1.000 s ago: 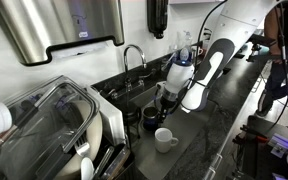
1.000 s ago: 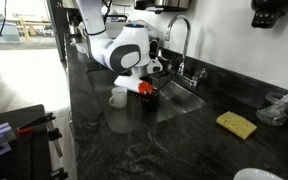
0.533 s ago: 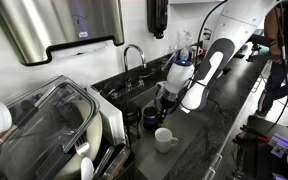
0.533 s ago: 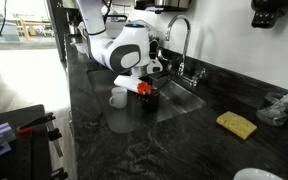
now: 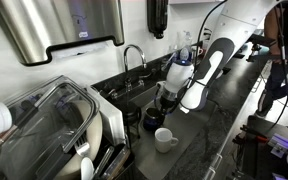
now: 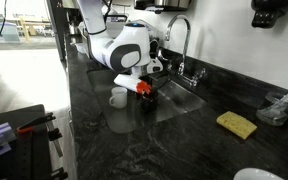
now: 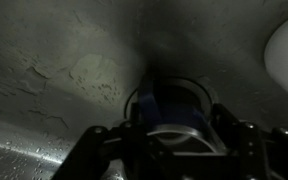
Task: Place the blue cup in the sink
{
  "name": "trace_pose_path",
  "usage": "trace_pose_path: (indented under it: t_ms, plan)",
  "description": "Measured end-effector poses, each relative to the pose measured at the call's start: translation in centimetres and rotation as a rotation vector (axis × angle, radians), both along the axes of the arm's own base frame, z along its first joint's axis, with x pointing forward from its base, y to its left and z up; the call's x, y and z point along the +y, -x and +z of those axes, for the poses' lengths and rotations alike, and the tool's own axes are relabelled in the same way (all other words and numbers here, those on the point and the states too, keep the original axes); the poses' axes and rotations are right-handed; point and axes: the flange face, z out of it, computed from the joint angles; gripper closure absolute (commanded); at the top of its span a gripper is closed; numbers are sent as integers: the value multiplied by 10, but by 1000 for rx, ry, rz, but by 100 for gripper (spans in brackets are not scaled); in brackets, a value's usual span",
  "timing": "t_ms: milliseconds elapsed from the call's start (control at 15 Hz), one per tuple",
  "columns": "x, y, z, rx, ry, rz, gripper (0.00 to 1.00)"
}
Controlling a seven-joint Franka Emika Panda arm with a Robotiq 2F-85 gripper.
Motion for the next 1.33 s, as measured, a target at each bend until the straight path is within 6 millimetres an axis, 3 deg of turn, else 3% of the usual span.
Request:
trace_pose_path:
  t_ms: [733,1067,1333]
  plan:
    - [3,-2,4,-5,-12,-15,0]
    - [-6,-3,30,-15,-12,-114,0]
    - [-15,16,55,60,15,-193,0]
